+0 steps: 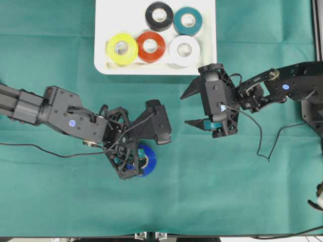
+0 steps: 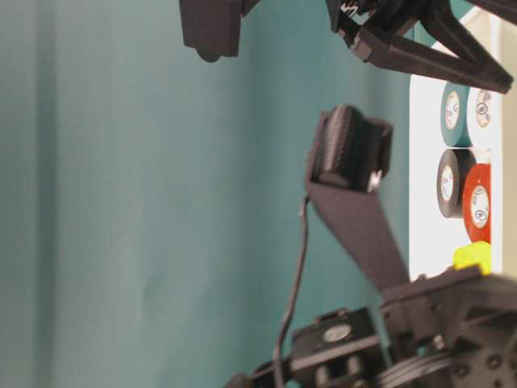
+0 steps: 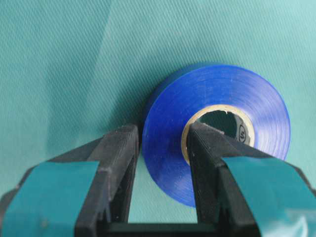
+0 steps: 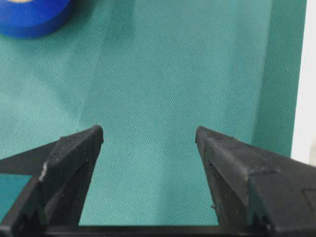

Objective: Put the tape alternately from left to right into the white case.
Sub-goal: 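Carry the blue roll with the left gripper into the tray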

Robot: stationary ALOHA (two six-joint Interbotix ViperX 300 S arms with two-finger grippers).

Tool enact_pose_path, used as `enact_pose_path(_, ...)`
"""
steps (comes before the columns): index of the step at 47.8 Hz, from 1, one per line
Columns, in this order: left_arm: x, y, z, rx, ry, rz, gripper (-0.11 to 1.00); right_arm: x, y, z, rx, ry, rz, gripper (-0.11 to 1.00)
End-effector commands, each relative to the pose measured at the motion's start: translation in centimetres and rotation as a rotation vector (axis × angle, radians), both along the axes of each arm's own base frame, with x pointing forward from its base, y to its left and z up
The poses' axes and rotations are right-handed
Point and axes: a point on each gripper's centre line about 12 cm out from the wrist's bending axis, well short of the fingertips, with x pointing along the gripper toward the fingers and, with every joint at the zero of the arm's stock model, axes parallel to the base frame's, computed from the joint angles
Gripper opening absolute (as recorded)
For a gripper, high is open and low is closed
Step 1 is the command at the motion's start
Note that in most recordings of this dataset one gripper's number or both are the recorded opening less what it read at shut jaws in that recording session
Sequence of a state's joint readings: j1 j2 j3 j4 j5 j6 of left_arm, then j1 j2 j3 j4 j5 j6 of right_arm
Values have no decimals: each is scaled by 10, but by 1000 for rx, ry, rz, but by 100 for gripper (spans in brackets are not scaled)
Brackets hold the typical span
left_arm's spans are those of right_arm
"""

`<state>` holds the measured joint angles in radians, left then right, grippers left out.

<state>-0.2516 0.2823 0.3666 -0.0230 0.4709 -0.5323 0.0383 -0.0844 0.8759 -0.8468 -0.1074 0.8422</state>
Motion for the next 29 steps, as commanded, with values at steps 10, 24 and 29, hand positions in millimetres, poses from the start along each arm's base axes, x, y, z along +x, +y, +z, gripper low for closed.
enact_pose_path(10, -9, 0, 49, -13, -55, -8, -2, 2, 2, 10, 5, -33, 5, 83)
enact_pose_path(24, -18, 4, 60, -11, -48, -7, -2, 3, 2, 11, 6, -36, 5, 83)
enact_pose_path(29, -19, 9, 59, -7, -41, 2, -2, 3, 2, 11, 6, -37, 5, 83)
